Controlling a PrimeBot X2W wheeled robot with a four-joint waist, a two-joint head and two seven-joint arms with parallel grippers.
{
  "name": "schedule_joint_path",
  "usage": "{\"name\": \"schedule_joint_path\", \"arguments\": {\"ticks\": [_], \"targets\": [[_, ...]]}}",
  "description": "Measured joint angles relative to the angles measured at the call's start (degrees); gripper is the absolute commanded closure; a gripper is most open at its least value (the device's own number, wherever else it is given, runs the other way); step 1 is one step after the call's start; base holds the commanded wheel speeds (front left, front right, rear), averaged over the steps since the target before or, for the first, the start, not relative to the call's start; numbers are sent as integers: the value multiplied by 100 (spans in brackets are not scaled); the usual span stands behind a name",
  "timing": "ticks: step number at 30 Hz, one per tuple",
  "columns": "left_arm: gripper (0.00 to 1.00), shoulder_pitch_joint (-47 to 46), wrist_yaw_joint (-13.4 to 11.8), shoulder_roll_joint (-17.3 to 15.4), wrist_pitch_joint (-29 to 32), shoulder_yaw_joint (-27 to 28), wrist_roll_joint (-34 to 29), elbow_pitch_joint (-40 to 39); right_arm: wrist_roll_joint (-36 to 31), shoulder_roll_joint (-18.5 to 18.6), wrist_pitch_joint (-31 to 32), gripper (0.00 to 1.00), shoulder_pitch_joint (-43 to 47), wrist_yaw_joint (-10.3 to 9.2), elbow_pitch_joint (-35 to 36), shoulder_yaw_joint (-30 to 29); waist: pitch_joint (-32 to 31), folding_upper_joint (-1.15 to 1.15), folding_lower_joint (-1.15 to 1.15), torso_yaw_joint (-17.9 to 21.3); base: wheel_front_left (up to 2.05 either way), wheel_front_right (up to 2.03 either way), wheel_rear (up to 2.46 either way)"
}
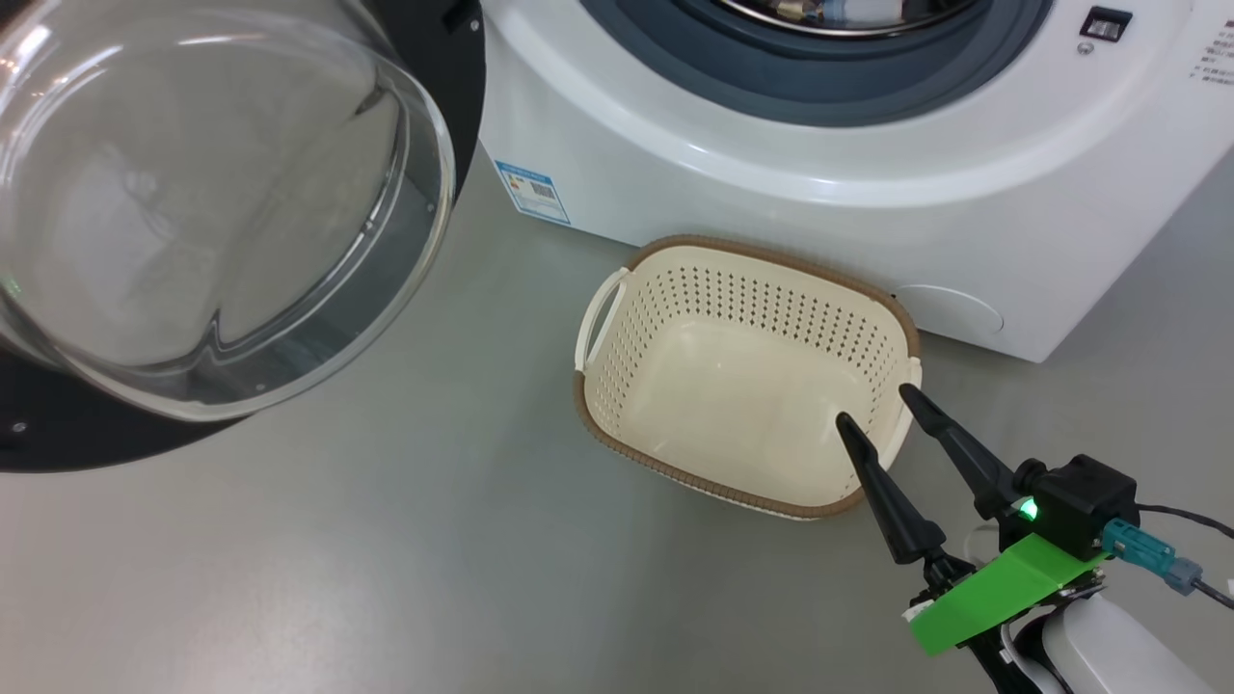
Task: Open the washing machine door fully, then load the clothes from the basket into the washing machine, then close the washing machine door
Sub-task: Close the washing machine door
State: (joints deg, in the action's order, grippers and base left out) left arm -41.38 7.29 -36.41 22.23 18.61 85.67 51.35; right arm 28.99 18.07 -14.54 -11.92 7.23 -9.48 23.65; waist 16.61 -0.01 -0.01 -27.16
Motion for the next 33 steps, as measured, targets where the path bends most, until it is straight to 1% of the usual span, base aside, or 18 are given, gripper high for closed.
{"name": "schedule_joint_path", "arguments": {"ticks": [7,15,26,33], "targets": [[100,-119,0,2,98,-104,-1,146,-18,59,0,0,-157,0,21,33,255,0,0,53,0,0,0],[100,-169,0,-67,205,-168,-1,330,-18,75,0,0,-186,0,24,24,324,0,1,101,0,0,0],[100,-175,0,-160,888,-360,51,385,-18,74,0,0,-198,0,18,11,254,0,0,58,0,0,0],[100,53,0,-201,1234,-517,57,147,-15,31,0,0,-198,0,9,10,123,0,1,51,0,0,0]]}}
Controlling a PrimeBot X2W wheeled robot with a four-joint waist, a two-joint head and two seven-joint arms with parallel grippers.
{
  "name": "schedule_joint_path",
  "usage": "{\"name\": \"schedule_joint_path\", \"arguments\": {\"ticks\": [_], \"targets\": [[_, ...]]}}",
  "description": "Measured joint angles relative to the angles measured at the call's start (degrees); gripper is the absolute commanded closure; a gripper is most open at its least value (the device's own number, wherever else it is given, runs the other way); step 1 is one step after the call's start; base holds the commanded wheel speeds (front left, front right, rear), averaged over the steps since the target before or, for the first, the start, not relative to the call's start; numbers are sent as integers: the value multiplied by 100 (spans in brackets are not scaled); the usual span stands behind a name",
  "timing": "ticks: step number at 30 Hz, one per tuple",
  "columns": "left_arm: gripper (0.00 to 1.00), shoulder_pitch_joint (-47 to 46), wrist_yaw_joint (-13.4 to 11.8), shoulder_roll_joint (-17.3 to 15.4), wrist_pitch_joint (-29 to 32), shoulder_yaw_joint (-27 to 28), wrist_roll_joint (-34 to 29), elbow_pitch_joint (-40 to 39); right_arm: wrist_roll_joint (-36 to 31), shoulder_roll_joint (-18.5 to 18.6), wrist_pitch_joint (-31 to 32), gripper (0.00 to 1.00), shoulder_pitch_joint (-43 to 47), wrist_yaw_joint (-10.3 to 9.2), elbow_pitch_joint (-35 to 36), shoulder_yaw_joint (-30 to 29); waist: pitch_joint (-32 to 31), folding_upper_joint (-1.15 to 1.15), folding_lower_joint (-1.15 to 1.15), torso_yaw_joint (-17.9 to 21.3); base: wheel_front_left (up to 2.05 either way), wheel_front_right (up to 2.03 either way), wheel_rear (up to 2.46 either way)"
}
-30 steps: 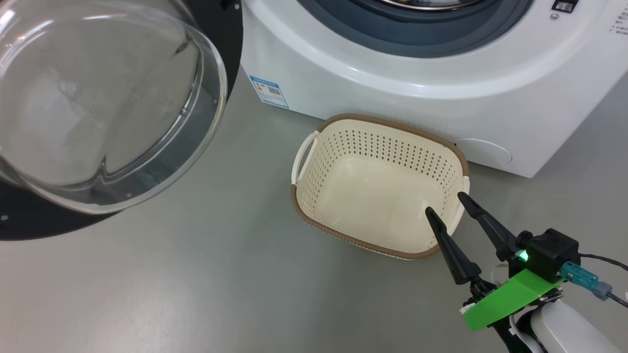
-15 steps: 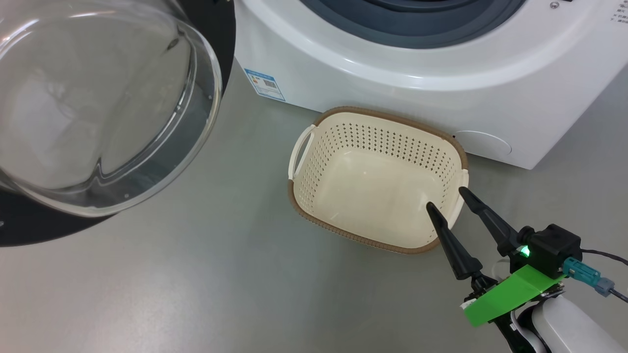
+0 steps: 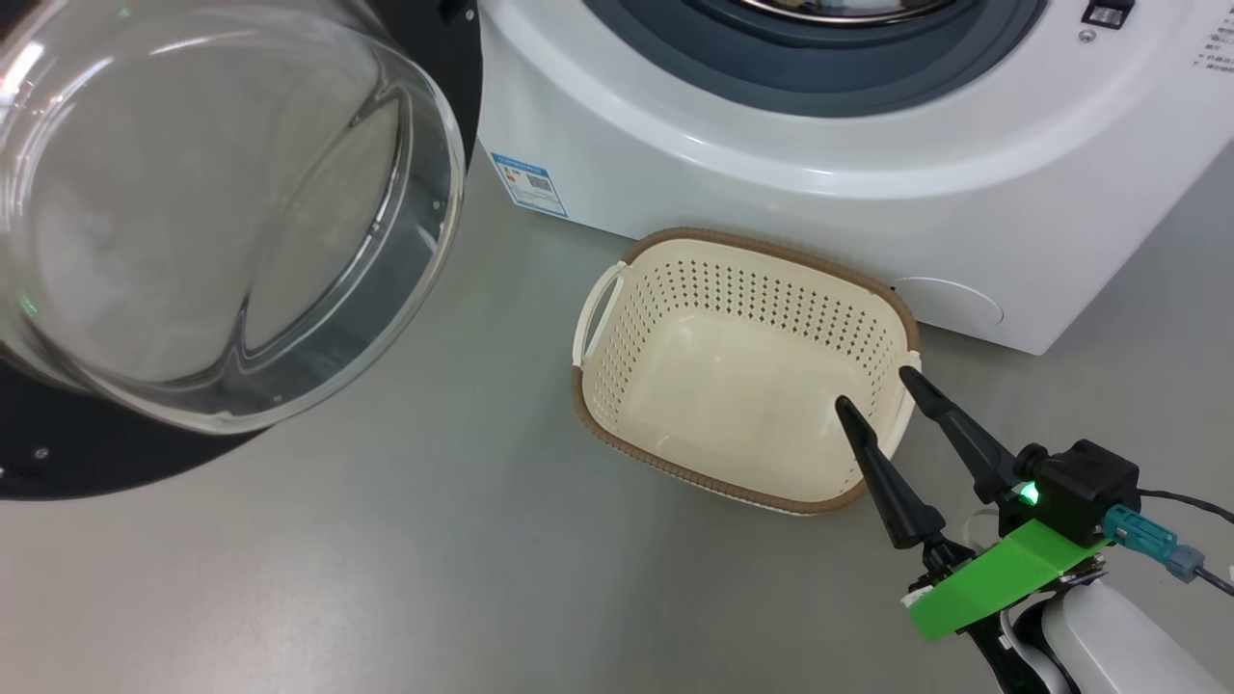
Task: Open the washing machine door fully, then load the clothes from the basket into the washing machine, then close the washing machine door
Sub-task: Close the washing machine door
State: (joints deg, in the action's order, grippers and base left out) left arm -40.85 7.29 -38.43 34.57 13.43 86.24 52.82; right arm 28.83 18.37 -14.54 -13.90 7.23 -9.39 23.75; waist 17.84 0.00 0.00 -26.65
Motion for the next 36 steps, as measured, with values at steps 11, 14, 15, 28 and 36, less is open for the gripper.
{"name": "schedule_joint_path", "arguments": {"ticks": [11,14,15,28,36], "targets": [[100,497,-1,131,605,-256,87,-465,1,-48,0,0,19,0,1,-52,-244,0,0,-25,0,0,0],[100,661,-1,234,757,-380,88,-700,1,-70,0,0,45,0,0,-70,-321,0,0,-41,0,0,0],[100,709,-1,260,792,-404,94,-782,1,-74,0,0,61,0,0,-82,-346,0,0,-46,0,0,0],[100,1487,-1,330,1214,-637,152,-2065,1,-209,0,0,304,0,14,-332,-698,0,0,-39,0,0,0],[100,1950,-1,355,1439,-694,309,-2885,1,-325,0,0,515,0,31,-414,-897,0,0,35,0,0,0]]}}
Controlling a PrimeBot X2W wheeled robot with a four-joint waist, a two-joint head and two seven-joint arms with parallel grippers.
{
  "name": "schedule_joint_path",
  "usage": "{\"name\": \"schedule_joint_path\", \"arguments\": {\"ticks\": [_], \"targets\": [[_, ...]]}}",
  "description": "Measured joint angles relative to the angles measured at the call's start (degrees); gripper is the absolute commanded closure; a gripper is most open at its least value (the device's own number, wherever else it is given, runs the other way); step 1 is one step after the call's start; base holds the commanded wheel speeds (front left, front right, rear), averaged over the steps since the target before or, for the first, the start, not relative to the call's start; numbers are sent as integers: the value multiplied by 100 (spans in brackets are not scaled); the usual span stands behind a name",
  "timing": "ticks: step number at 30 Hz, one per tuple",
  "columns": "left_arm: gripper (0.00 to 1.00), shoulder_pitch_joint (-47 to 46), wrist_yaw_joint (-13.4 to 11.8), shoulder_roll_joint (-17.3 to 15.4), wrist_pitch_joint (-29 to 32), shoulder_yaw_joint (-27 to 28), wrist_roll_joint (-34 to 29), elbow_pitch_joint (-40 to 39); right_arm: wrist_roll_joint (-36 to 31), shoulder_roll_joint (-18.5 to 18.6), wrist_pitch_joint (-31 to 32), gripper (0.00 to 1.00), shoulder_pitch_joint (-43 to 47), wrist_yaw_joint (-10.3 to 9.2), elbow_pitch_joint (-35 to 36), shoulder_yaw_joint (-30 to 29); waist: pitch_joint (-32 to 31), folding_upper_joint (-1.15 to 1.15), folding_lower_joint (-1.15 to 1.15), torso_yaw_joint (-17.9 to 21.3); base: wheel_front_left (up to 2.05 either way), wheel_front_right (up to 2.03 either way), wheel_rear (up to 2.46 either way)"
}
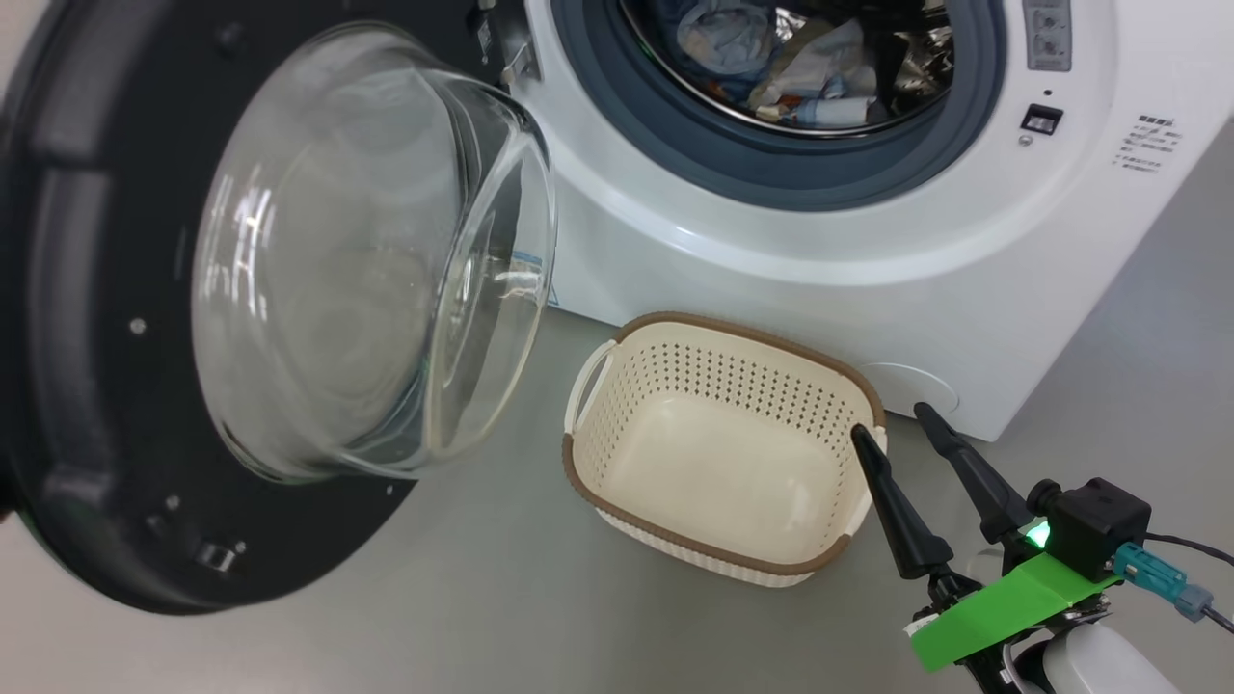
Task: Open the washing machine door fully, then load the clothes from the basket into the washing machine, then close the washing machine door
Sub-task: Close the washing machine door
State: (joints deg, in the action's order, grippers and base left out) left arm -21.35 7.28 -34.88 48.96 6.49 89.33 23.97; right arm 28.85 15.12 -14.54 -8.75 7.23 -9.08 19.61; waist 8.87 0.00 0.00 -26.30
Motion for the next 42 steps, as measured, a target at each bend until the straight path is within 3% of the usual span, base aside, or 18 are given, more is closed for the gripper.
{"name": "schedule_joint_path", "arguments": {"ticks": [10,18,21,28,42], "targets": [[100,661,0,233,-42,26,81,-966,0,-141,0,0,129,0,38,-157,-179,0,0,194,0,0,0],[100,1028,0,569,-525,5,-34,-1678,0,-230,0,0,233,0,87,-271,-246,0,-1,375,0,0,0],[100,1480,-1,981,-1170,-130,-216,-2516,-1,-288,0,0,236,0,120,-386,-273,0,0,639,0,0,0],[100,1704,-1,1249,-1477,-474,-294,-2972,-3,-336,0,0,238,0,142,-506,-271,0,0,844,0,0,0],[100,1779,-11,1482,-2050,-1101,-431,-3252,-10,-428,0,0,347,0,207,-728,-278,0,0,1495,0,0,0]]}}
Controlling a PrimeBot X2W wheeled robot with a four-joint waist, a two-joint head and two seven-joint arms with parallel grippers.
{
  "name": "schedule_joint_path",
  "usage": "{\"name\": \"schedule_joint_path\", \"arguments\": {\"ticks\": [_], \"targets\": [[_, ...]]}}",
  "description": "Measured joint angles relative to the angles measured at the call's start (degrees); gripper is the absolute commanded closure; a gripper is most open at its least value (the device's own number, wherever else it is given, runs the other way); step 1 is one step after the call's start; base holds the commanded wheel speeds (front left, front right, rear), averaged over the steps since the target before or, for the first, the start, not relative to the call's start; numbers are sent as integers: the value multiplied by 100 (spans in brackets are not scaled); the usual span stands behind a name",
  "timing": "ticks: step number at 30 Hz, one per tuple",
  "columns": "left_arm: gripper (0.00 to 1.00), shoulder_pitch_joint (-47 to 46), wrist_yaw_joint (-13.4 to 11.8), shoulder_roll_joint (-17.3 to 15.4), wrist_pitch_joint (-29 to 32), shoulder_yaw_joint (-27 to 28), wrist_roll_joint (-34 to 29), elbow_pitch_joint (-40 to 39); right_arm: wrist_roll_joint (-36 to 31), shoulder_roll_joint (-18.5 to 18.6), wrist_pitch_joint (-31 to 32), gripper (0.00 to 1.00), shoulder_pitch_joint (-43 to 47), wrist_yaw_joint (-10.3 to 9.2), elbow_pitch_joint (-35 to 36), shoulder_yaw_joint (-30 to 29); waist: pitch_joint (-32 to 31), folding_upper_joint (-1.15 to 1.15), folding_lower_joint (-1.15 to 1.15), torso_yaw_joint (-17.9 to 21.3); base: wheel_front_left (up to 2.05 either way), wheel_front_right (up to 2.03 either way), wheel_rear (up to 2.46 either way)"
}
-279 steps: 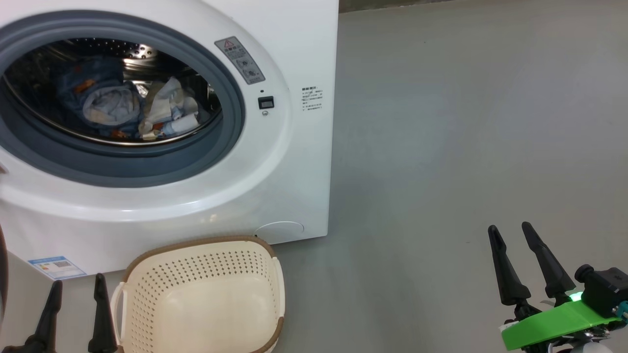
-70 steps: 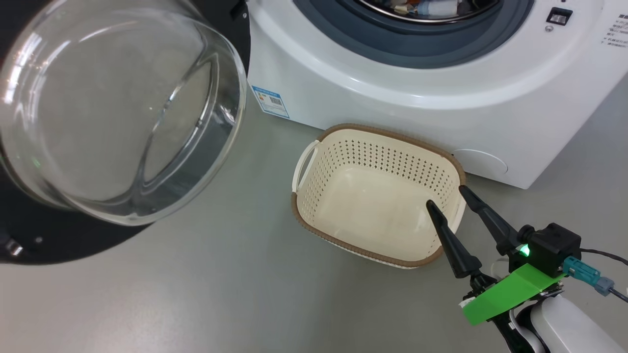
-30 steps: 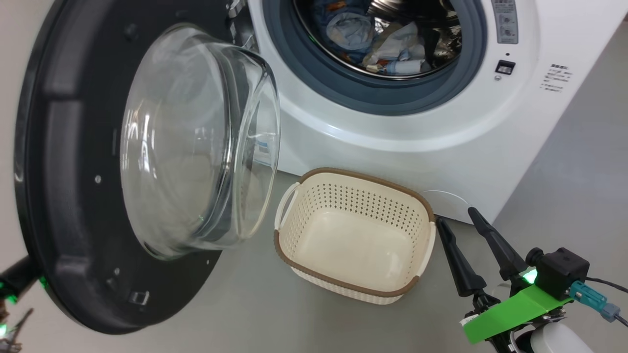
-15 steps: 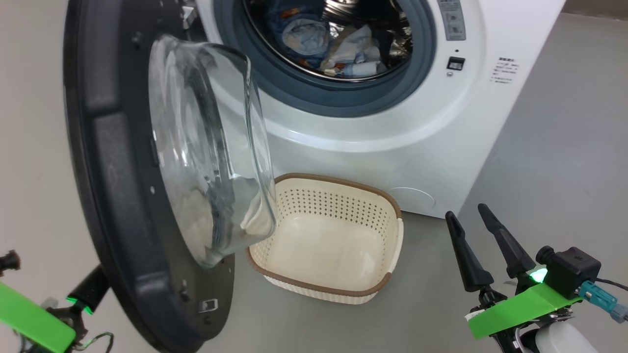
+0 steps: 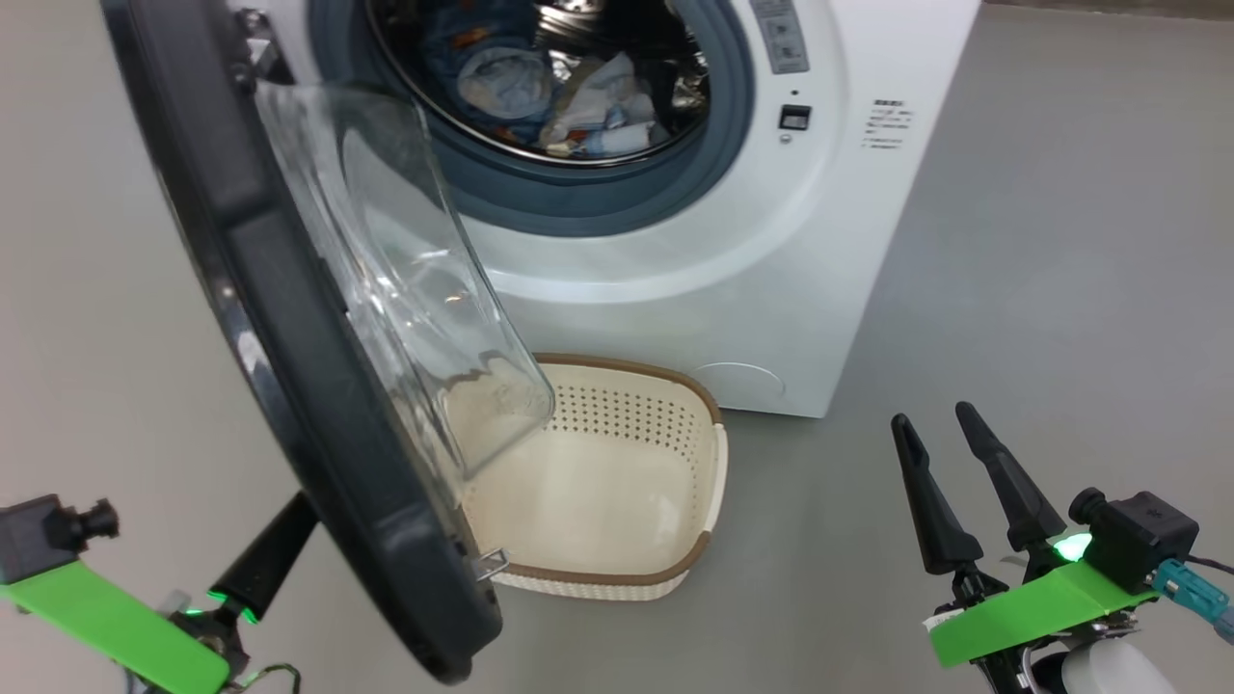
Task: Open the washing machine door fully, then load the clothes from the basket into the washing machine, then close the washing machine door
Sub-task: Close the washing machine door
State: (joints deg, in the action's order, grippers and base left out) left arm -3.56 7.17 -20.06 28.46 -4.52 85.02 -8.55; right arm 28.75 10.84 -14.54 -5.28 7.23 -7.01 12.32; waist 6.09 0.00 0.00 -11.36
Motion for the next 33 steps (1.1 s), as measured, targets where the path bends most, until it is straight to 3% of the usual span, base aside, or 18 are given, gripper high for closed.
{"name": "schedule_joint_path", "arguments": {"ticks": [21,33], "targets": [[100,-240,0,20,-671,-570,-99,289,-2,-90,0,0,124,0,25,-119,-95,0,0,1031,0,0,0],[100,-298,2,-175,-1178,-829,-216,499,-8,-114,0,0,235,0,40,-185,-162,0,0,1210,0,0,0]]}}
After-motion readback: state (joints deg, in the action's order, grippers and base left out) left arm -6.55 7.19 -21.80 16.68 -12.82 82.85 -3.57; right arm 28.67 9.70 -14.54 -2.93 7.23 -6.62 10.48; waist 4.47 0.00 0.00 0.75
